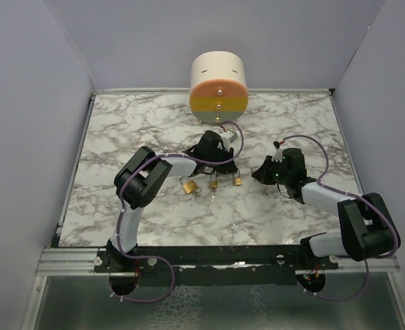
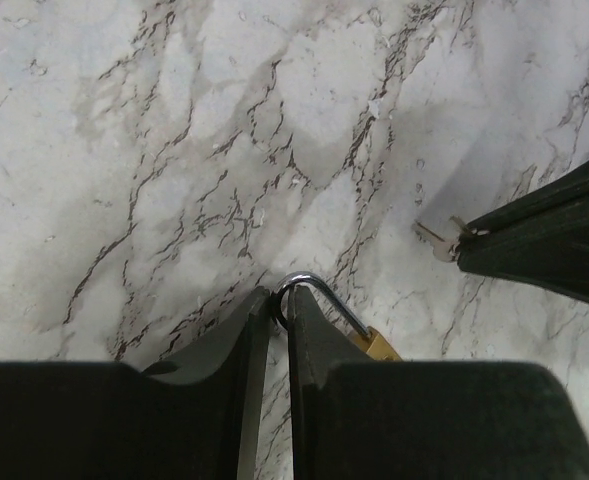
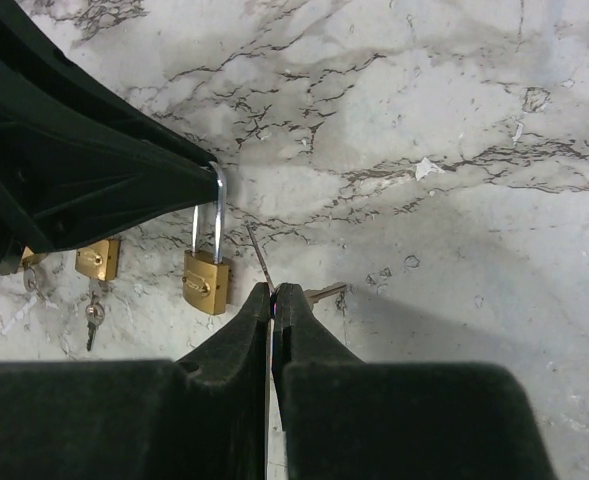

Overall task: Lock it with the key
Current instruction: Place the lock at the center of the board, then place the key at the center of the board.

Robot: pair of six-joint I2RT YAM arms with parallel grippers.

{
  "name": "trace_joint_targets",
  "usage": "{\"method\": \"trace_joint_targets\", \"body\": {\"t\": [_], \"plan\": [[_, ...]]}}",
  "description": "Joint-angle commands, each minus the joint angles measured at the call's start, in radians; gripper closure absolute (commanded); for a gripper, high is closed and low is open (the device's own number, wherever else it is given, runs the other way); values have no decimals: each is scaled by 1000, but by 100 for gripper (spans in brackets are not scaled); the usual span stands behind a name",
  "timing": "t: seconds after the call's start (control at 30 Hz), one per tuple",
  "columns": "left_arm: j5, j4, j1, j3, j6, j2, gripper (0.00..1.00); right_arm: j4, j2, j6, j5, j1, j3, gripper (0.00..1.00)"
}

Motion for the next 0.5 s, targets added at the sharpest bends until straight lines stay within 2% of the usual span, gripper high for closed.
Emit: {"method": "trace_joint_targets", "body": {"t": [0.0,0.3,0.47], "plan": [[-36,-57,-8,34,26,28,82,37,14,9,13,17,21,99],[-48,-40,-8,39,15,2,75,9,-5,12,19,37,-8,99],[-62,-24,-8,32,10,-32,65,-12,-5,1,24,42,-9,99]]}}
